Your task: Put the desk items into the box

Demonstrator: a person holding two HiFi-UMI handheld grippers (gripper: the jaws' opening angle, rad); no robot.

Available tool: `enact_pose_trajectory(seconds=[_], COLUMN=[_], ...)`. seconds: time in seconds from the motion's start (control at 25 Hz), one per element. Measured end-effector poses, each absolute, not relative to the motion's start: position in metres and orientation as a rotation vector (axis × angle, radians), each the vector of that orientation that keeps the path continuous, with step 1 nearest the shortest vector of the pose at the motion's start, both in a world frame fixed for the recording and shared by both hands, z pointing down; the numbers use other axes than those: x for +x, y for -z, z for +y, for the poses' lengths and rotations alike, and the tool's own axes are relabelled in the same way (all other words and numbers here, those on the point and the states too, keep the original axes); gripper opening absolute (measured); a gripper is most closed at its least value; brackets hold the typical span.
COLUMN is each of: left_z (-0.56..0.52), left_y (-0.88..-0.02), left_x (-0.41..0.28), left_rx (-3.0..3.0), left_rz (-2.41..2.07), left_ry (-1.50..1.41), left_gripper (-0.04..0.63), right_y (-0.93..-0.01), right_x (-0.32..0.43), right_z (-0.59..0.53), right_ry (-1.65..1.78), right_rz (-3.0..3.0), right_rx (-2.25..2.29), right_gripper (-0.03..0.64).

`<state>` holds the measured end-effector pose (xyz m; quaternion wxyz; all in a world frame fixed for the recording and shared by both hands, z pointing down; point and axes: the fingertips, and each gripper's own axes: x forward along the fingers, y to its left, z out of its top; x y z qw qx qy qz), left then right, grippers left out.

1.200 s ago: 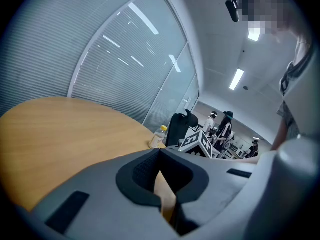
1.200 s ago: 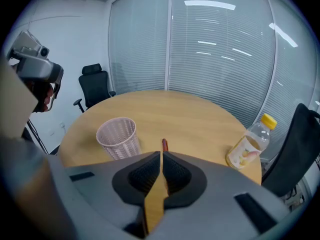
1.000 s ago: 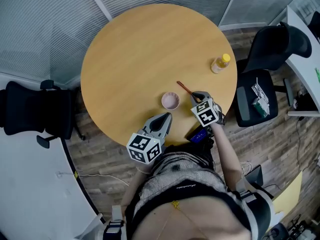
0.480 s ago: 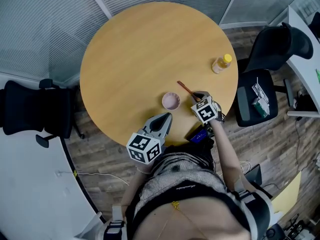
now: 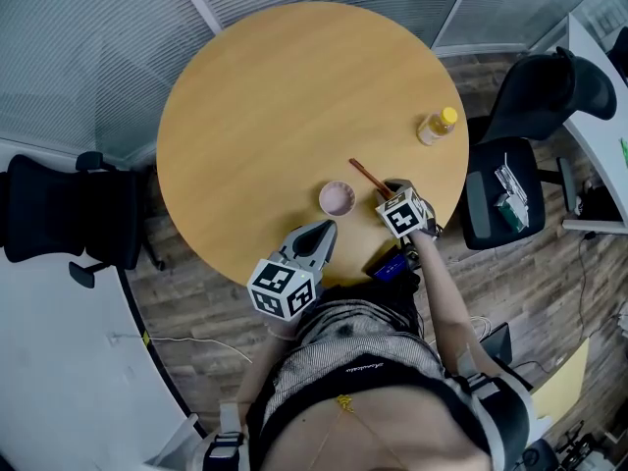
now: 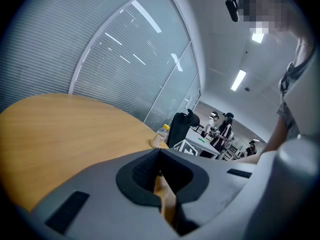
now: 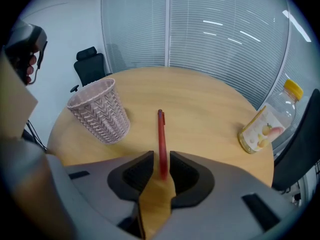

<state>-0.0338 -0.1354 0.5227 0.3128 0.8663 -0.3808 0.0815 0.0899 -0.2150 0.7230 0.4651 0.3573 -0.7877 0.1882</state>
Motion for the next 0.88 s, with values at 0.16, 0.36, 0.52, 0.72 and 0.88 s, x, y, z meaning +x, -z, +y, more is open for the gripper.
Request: enact_pose_trajectory(seconds=[0.16,0.36,0.52,0.72,0.88], left_z=[-0.136,-0.135,-0.136,-0.132,-0.129], left_y=[-0.524,-0.522,-0.522,-0.521,-0.520], left_x=[-0.033,-0.034,-0.033,-0.032,-0.031], left_rx=[2.287,2.286,2.296,2.301,2.304], left_rz=[-0.998,-1.002,-1.002,-0.996,-0.986], left_ry=[-0.217,-0.215,-0.221,-0.218,-0.217], left_gripper=[0.018,0.018,0.018,0.018,0.018], right_y=[-0.734,-0.735,-0.737,-0.735,-0.733], right_x=[0.092,0.092,0.094,0.094,0.095], right_z=[-0.214,-0.211,-0.212,-0.211,-0.211], right_ry=[-0.480,-0.532,-0.557,-0.563,-0.562], right_rz=[-1.919,-1.966,-2.010,-2.022,-2.042], right_rx=[0.853,0.854,0.864,0.869,0.876], right_gripper=[0.109,0.095,0.089,0.083,0.067])
